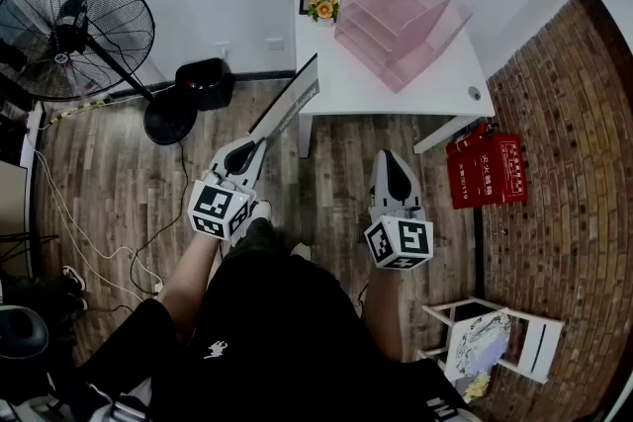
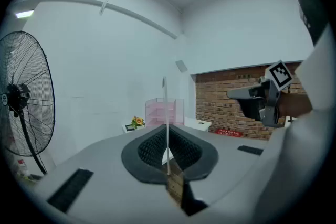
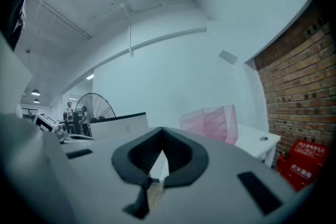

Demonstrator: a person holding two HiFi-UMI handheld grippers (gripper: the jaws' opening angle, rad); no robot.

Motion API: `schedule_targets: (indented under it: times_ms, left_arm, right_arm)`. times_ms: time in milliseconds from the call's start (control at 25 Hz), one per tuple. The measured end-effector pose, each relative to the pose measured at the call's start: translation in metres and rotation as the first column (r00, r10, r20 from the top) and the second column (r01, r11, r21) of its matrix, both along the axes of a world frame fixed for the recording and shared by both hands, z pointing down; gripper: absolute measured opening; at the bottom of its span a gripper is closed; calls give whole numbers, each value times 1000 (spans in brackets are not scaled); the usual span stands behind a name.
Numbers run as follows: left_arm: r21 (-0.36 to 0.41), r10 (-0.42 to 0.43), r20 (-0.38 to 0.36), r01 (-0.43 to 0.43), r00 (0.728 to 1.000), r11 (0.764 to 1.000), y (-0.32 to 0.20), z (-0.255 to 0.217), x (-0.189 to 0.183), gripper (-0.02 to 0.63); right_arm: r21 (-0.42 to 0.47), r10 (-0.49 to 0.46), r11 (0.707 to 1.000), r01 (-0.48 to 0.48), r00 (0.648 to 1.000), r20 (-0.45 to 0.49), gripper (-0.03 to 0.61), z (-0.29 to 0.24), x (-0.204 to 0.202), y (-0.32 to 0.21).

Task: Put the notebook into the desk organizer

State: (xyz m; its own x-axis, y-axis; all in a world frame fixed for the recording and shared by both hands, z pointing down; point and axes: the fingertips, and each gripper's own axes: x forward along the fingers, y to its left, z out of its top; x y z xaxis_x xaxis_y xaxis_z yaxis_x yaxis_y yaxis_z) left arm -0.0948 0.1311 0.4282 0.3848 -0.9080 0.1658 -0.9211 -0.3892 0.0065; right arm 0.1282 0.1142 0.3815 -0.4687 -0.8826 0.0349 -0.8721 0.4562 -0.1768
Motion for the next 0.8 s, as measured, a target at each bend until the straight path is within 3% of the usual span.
schedule_targets:
  times_ms: [240, 520, 800]
  left_arm:
    - [2, 0, -5, 0, 1000, 1000, 11, -1, 4, 9]
    - [-52, 24, -71, -28, 997, 998, 12, 11, 15, 9]
    - [-58, 43, -61, -47, 997, 997, 6, 14, 27, 9]
  right_arm:
    - [-14, -39, 999, 39, 998, 47, 3, 3, -2, 16]
    - [-21, -41, 999, 42, 998, 51, 3, 5, 8, 23]
    - [-32, -17, 999, 19, 998, 54, 3, 13, 21, 21]
